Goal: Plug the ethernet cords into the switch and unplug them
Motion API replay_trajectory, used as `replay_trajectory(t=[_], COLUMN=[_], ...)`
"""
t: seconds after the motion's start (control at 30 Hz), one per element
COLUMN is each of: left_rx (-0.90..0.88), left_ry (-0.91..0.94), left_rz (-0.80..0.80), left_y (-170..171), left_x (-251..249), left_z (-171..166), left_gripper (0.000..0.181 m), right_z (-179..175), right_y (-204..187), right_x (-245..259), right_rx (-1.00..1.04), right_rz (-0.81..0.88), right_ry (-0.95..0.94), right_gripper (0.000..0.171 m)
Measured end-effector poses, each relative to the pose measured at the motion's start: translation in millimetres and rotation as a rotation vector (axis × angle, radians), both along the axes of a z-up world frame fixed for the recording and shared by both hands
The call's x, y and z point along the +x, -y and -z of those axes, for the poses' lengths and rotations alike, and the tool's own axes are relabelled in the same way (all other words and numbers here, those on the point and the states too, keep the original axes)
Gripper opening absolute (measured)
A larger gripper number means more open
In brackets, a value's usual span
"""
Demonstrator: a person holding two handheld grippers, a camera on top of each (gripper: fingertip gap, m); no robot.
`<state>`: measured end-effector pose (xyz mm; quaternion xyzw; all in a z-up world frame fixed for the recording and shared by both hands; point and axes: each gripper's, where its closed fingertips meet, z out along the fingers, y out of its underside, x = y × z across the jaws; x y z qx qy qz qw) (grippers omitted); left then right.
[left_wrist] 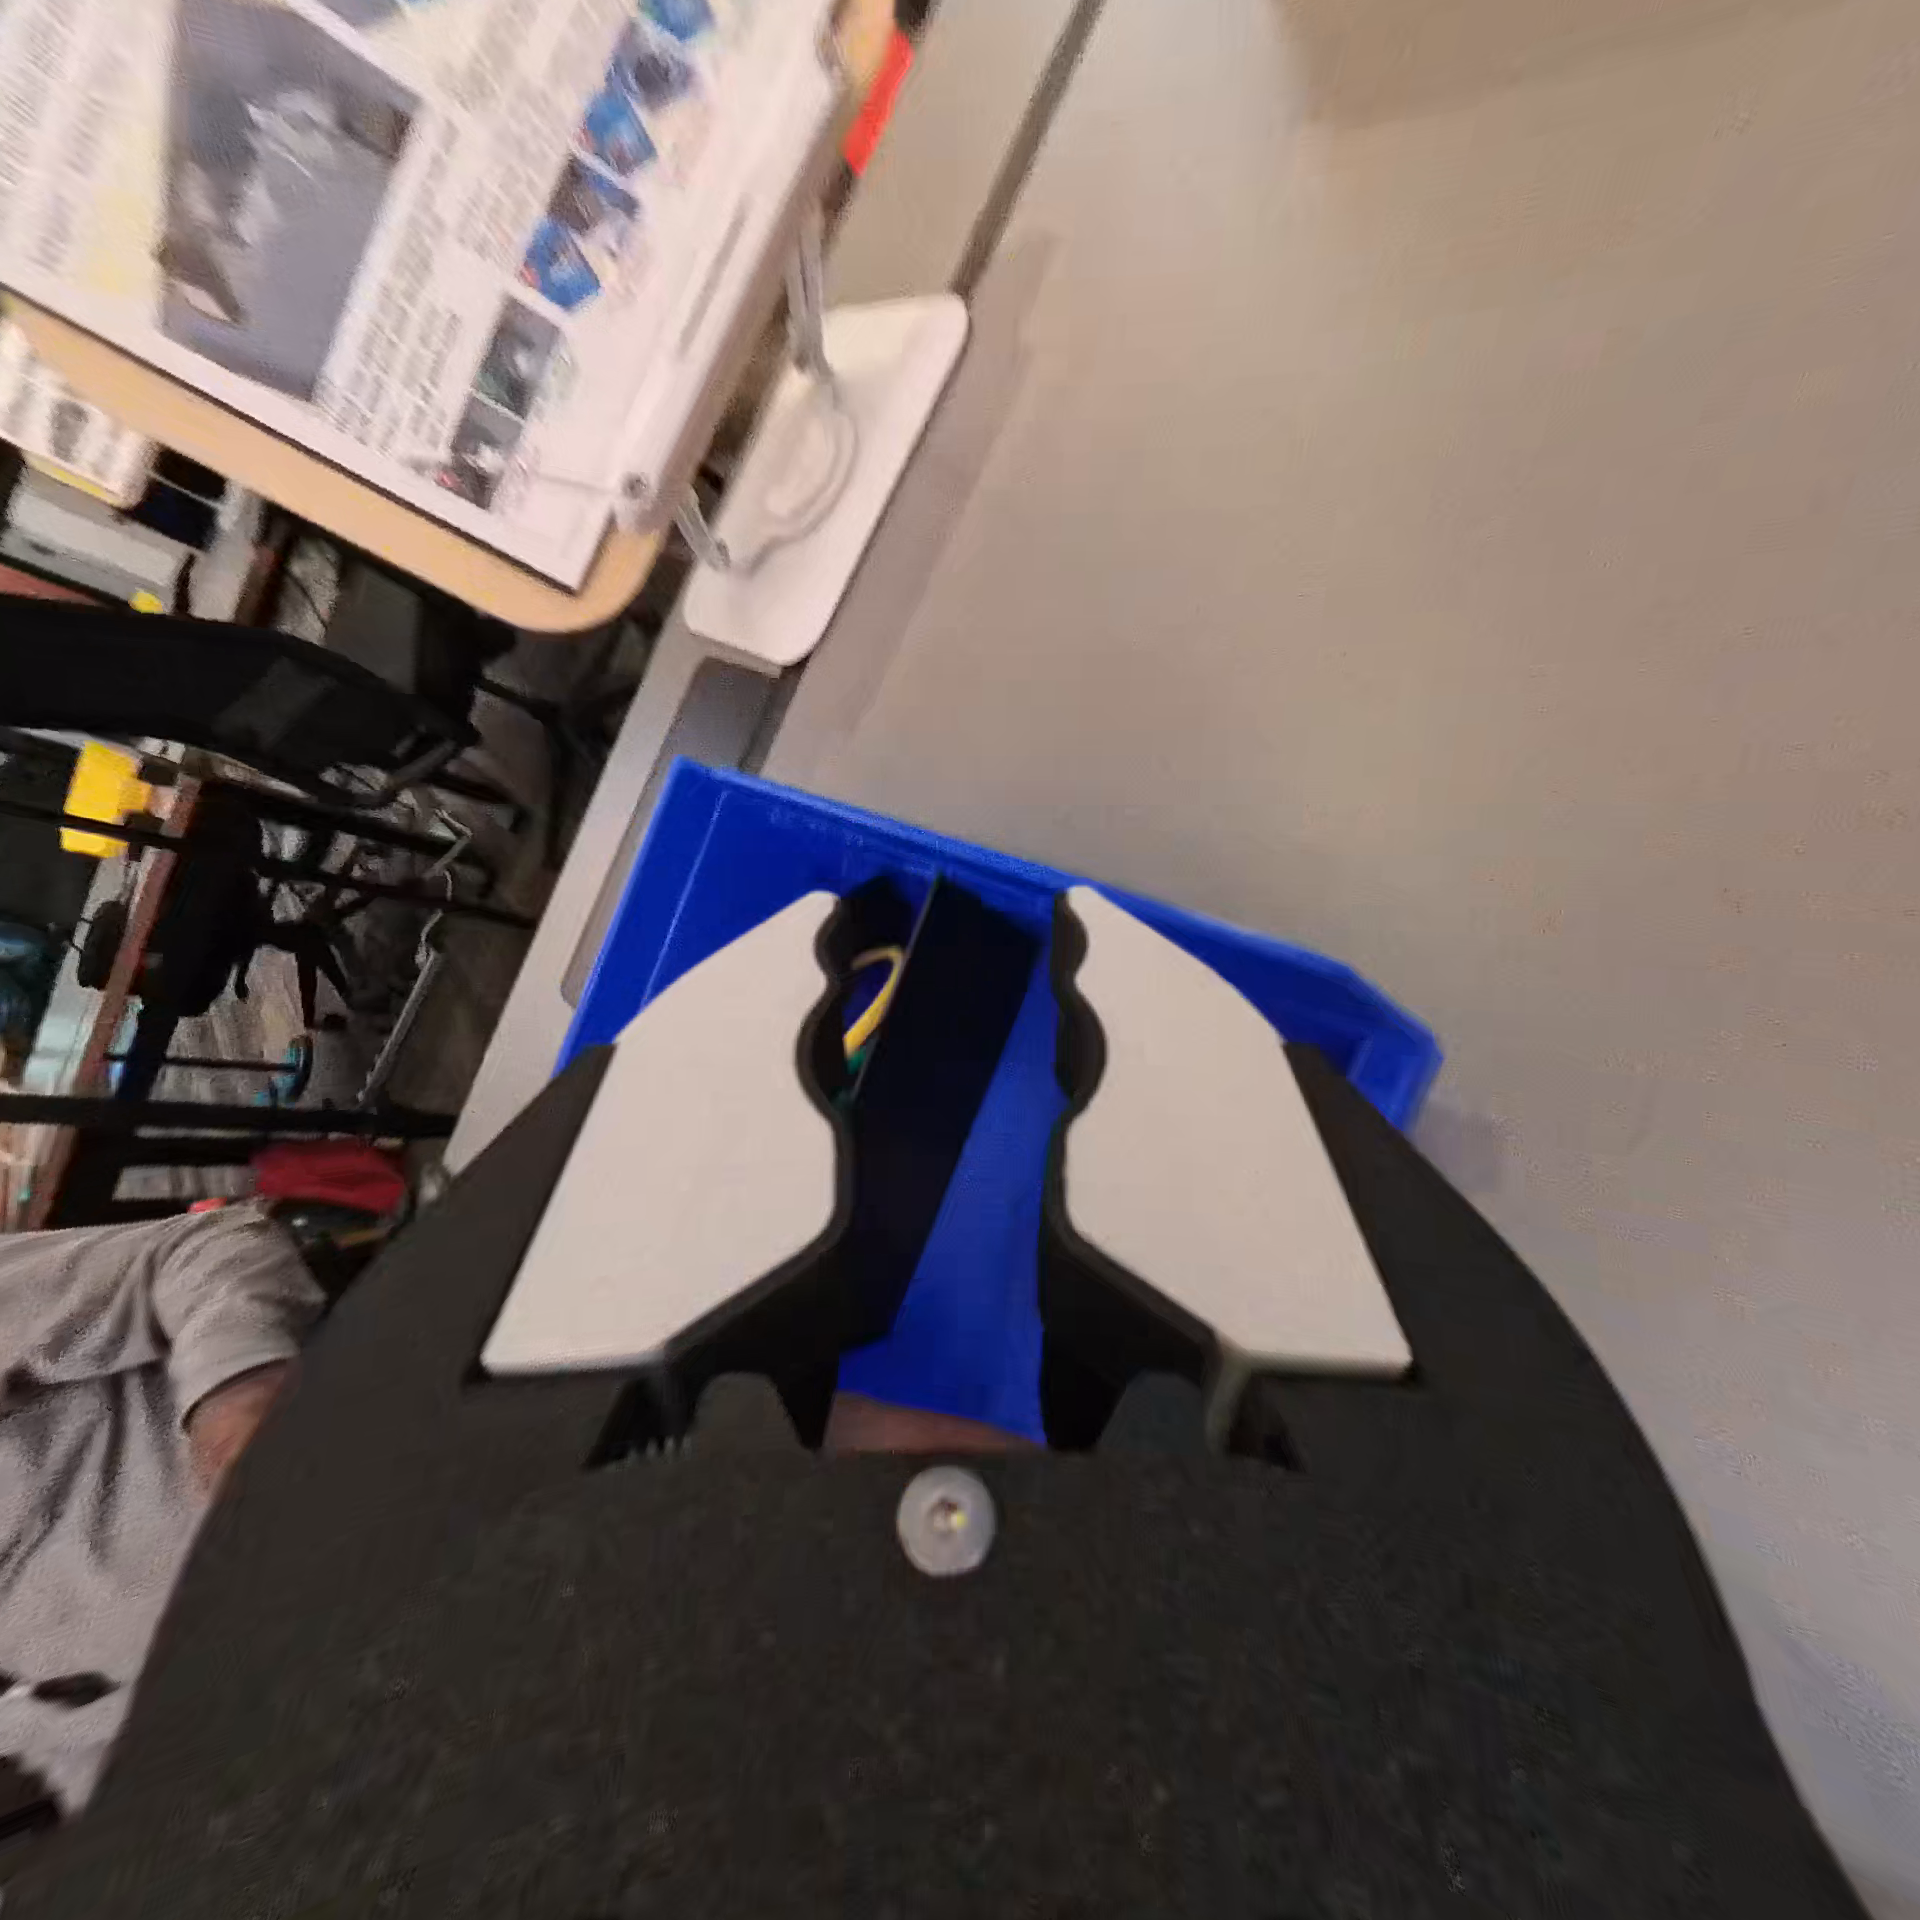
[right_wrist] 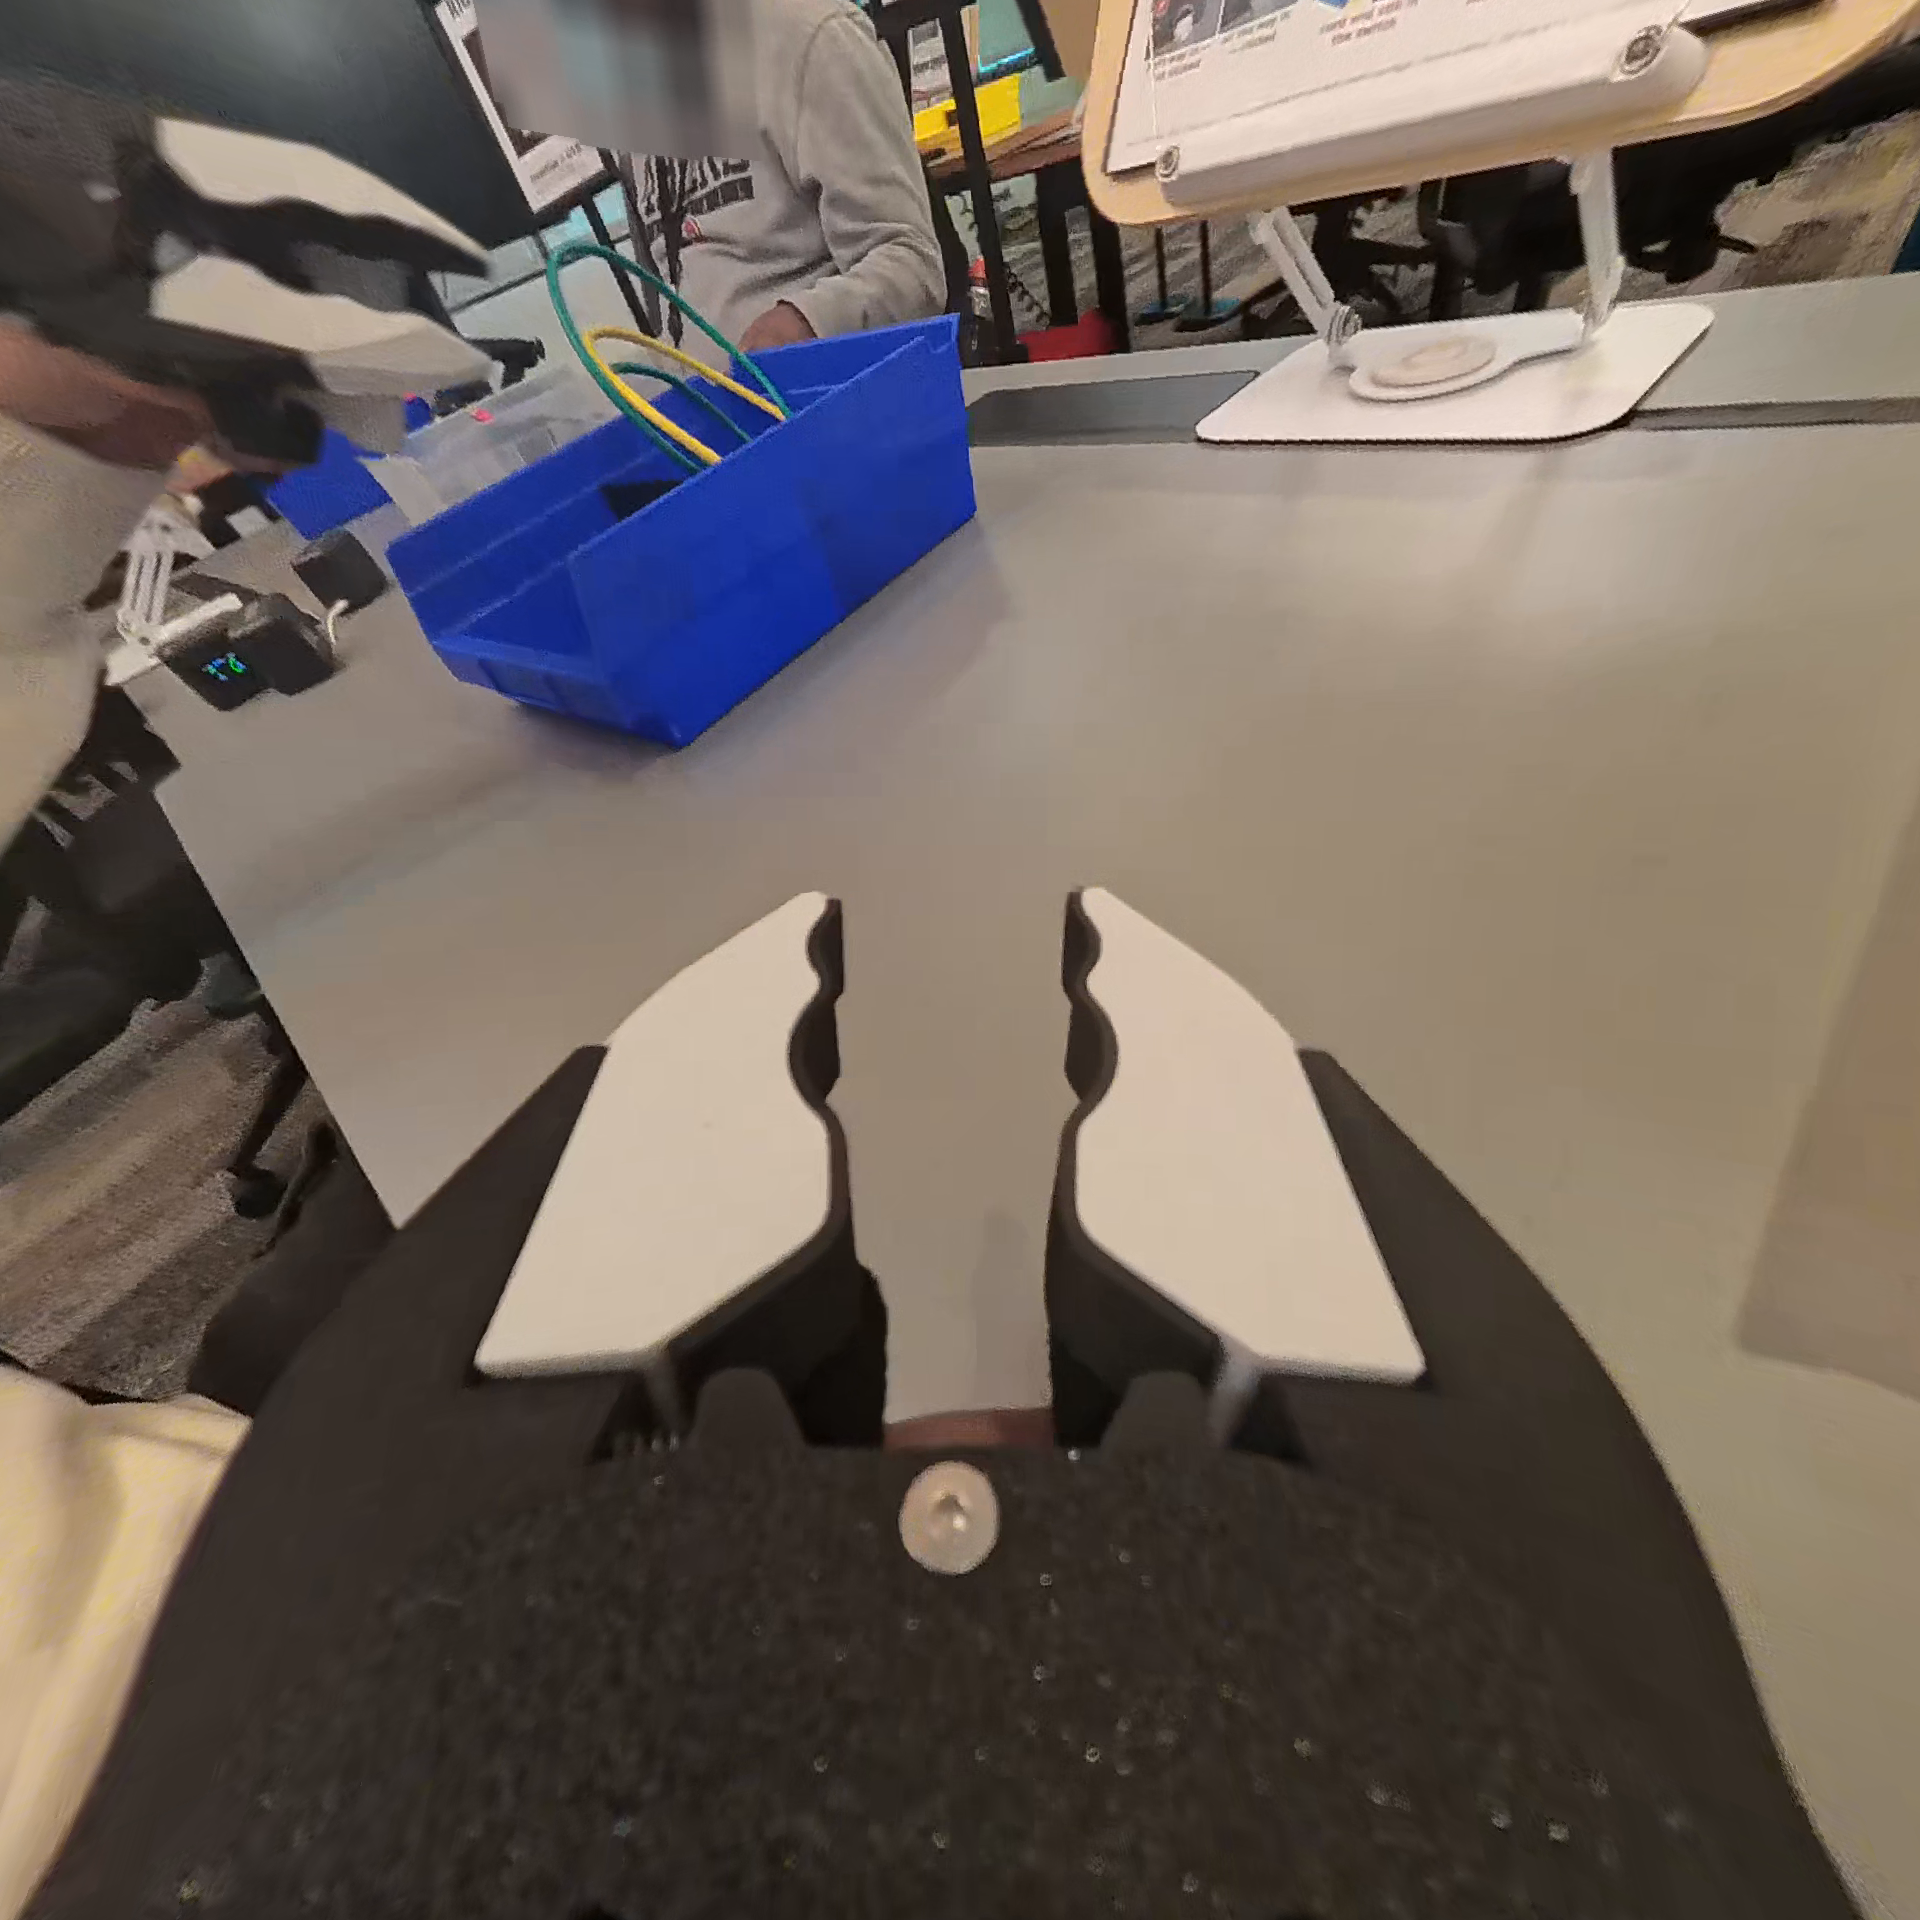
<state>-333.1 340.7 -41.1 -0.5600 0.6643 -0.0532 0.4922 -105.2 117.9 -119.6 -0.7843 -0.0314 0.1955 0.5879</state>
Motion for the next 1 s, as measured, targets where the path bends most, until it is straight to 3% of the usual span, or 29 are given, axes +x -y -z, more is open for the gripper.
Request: replay_trajectory(t=[0.1, 0.23, 0.33, 0.53, 0.63, 0.77, 0.93, 1.0], left_rx=[0.029, 0.224, 0.356, 0.237, 0.311, 0.328, 0.394, 0.377], left_ry=[-0.294, -0.685, -0.854, -0.912, -0.995, -0.945, -0.875, -0.866], left_rz=[-0.014, -0.005, 0.079, 0.264, 0.364, 0.378, 0.386, 0.384], left_y=[-56.2, -131.6, -164.5, -160.5, -165.3, -172.0, -176.0, -179.5], left_x=[0.5, -11.0, -10.6, 9.5, 0.2, -1.7, 14.4, 16.5], left_z=[20.8, 43.0, 44.0, 56.9, 75.3, 94.2, 108.7, 115.6], left_gripper=[0.044, 0.058, 0.055, 0.046, 0.038, 0.052, 0.047, 0.035], right_z=[-3.2, 1.5, 7.8, 10.1, 13.2, 14.7, 20.4, 20.7], right_y=[-0.9, -3.6, -4.0, -5.5, -7.0, -9.4, -16.4, -19.2], right_x=[3.3, 2.4, 2.7, 14.1, 20.2, 20.3, 14.5, 11.0], right_rx=[0.018, 0.003, -0.024, -0.03, -0.043, -0.047, -0.073, -0.076], right_rz=[-0.004, -0.016, -0.016, 0.011, 0.026, 0.024, -0.002, -0.014], right_ry=[-0.015, -0.036, -0.037, -0.075, -0.069, -0.09, -0.116, -0.125], right_gripper=[0.043, 0.045, 0.049, 0.049, 0.049, 0.049, 0.049, 0.049])
